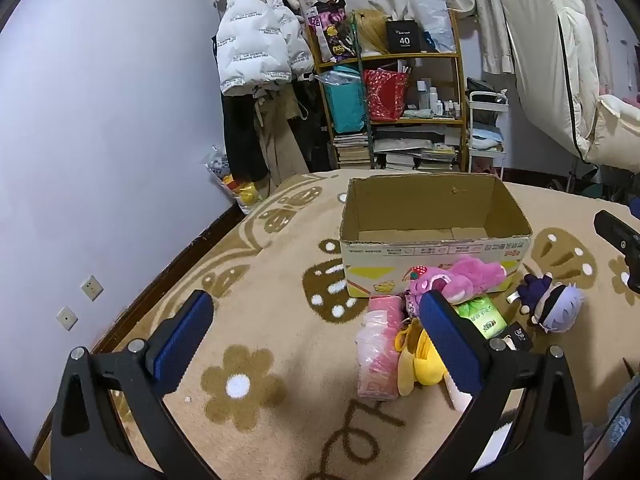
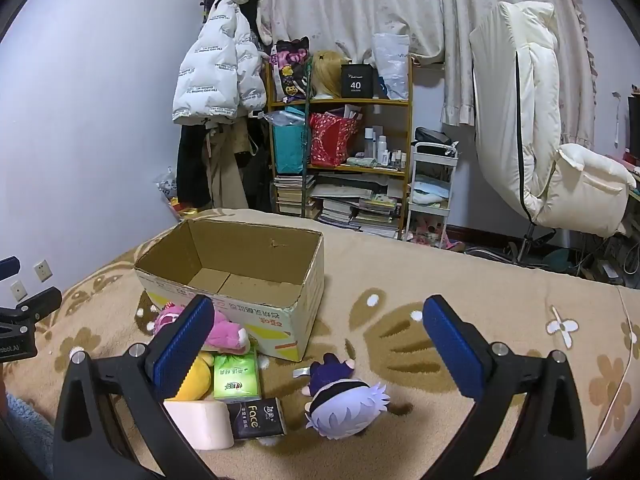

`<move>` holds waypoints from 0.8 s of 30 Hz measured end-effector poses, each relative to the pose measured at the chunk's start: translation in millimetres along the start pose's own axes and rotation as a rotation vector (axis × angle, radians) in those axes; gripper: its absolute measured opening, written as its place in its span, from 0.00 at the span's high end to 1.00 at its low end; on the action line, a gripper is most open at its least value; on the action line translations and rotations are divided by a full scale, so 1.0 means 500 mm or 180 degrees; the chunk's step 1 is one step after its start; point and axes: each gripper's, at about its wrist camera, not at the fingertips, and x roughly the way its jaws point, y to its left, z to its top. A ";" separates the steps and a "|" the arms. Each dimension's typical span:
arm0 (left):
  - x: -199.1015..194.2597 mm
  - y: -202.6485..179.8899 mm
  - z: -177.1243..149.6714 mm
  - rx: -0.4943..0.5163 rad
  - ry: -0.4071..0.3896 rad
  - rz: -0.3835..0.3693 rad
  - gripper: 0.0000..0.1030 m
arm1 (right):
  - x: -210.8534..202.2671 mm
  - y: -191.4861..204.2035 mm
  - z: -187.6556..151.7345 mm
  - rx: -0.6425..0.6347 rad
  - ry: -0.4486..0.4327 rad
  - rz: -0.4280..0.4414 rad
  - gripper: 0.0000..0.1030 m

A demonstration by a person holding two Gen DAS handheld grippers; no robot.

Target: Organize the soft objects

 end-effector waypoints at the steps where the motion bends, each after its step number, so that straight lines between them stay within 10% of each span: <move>1: 0.001 0.000 0.000 0.0003 0.0002 -0.0003 0.01 | 0.000 0.000 0.000 -0.0004 0.0000 -0.0002 0.00; 24: 0.003 0.001 0.001 0.0000 -0.0024 0.0005 0.01 | 0.001 0.003 0.000 0.0002 0.0008 -0.0002 0.00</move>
